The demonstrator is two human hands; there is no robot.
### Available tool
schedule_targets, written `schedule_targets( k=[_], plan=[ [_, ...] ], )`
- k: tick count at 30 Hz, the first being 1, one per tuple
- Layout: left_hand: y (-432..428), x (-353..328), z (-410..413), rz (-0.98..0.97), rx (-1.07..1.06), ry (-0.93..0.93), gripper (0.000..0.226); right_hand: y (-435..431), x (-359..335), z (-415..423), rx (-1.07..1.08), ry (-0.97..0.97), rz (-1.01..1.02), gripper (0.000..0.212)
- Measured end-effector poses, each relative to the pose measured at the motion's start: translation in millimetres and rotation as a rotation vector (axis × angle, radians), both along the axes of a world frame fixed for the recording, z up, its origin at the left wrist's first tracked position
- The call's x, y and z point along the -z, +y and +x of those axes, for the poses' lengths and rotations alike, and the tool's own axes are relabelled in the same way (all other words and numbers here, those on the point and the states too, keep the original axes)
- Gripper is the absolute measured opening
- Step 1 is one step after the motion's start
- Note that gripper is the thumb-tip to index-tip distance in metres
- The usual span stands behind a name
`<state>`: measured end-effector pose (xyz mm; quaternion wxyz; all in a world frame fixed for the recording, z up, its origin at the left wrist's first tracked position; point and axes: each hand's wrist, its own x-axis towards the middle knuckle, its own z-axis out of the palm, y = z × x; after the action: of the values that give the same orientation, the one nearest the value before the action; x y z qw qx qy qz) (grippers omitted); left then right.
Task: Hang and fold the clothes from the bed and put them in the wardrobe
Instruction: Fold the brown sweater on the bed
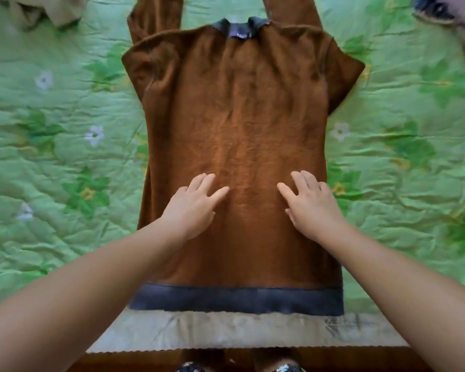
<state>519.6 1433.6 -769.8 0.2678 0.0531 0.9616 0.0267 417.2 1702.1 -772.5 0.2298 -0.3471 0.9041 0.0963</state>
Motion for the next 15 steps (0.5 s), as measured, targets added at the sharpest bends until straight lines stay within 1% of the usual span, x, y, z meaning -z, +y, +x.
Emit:
schedule_targets(
  k=[2, 3, 4, 5, 7, 8, 9, 10, 11, 13, 15],
  plan=[
    [5.3, 10.2, -28.8, -0.008, -0.003, -0.089, 0.074, -5.1, 11.6, -19.3, 0.034, -0.067, 0.101, 0.075],
    [7.7, 14.5, -41.8, -0.020, -0.012, -0.135, 0.074, -6.8, 16.4, -26.1, 0.041, -0.104, 0.127, 0.076],
    [11.2, 17.6, -53.8, -0.036, -0.023, -0.151, 0.069, -7.5, 19.7, -33.3, 0.052, -0.123, 0.102, 0.071],
    [15.1, 19.4, -65.9, -0.052, -0.028, -0.121, 0.059, -8.1, 20.3, -43.1, 0.075, -0.101, 0.017, 0.061],
    [24.5, 20.5, -90.7, -0.050, -0.030, 0.027, 0.041, -8.1, 16.3, -73.3, 0.186, 0.061, -0.263, 0.038],
    [29.7, 21.8, -104.8, -0.024, -0.027, 0.094, 0.037, -6.2, 15.5, -94.3, 0.273, 0.168, -0.375, 0.032],
    [34.6, 23.6, -120.1, 0.018, -0.021, 0.146, 0.036, -3.0, 15.1, -118.0, 0.376, 0.250, -0.447, 0.034],
    [39.2, 25.5, -136.0, 0.069, -0.017, 0.183, 0.038, 0.9, 15.2, -143.4, 0.481, 0.283, -0.469, 0.043],
    [43.7, 27.3, -153.4, 0.117, -0.019, 0.209, 0.043, 5.3, 16.9, -169.2, 0.580, 0.274, -0.449, 0.056],
    [51.8, 29.6, -190.0, 0.195, -0.038, 0.259, 0.056, 14.0, 23.6, -215.4, 0.740, 0.173, -0.337, 0.080],
    [58.4, 32.4, -229.3, 0.218, -0.050, 0.292, 0.072, 19.7, 31.1, -255.5, 0.808, 0.045, -0.257, 0.094]
  ],
)
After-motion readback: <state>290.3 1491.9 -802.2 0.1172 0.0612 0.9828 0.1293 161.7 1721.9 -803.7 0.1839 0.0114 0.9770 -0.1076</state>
